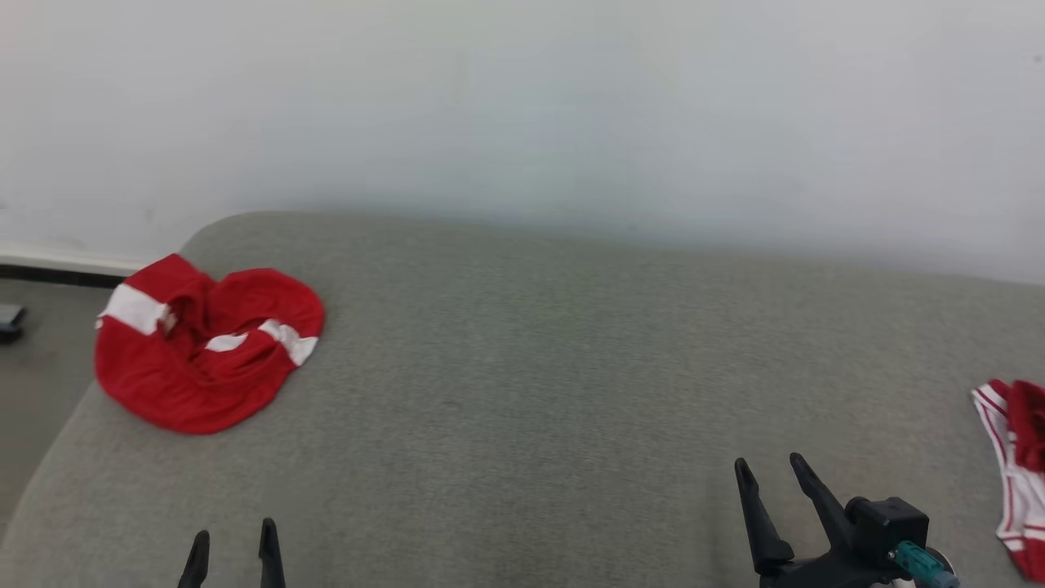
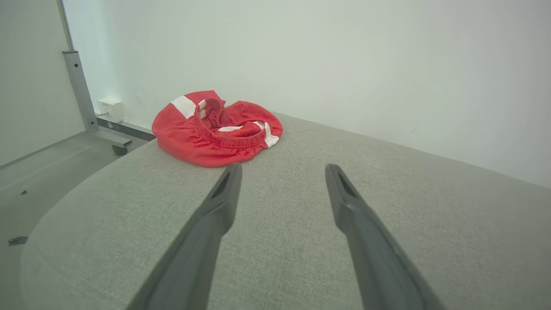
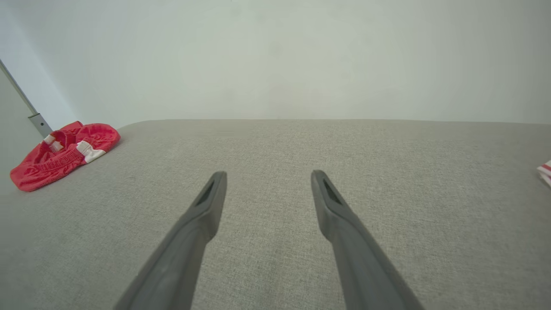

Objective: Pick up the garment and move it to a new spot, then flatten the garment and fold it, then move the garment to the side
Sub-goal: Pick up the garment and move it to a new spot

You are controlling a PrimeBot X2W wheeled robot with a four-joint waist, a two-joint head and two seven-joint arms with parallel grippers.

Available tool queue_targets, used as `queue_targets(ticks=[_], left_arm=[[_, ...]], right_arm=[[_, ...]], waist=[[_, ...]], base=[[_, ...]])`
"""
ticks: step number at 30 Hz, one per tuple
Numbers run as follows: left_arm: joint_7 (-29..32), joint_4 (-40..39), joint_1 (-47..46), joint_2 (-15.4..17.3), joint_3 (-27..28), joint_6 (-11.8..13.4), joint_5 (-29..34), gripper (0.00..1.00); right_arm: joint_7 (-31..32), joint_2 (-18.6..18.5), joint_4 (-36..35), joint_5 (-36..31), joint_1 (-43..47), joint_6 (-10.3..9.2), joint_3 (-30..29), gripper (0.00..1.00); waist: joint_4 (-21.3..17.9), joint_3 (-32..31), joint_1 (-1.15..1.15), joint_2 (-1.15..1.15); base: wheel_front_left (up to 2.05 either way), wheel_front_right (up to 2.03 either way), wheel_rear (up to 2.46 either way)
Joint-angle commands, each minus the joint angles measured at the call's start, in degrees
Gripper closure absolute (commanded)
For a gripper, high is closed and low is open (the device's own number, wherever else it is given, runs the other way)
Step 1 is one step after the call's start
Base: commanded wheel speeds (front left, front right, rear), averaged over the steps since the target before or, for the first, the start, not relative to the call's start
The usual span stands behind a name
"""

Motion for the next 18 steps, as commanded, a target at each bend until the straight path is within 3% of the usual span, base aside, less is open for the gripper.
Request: queue_targets(ticks=[1,9,18], left_arm=[[-0.1,-0.09,1.06,0.04,0.3,0.12,0.84,0.0],[-0.1,-0.35,2.12,0.17,2.67,-0.57,1.39,0.0],[-0.1,-0.82,2.9,0.14,4.4,-0.81,1.74,0.0]], right_arm=[[-0.38,0.32,0.06,0.25,0.16,-0.15,0.06,0.0],[-0.7,1.01,0.83,0.47,1.01,-0.15,0.16,0.0],[-0.97,1.6,0.82,0.08,1.31,-0.15,0.64,0.0]], waist=[[4.28,-0.93,0.0,0.0],[10.04,-1.88,0.0,0.0],[11.94,-1.94,0.0,0.0]], base=[[0.0,0.0,0.0],[0.0,0.0,0.0],[0.0,0.0,0.0]])
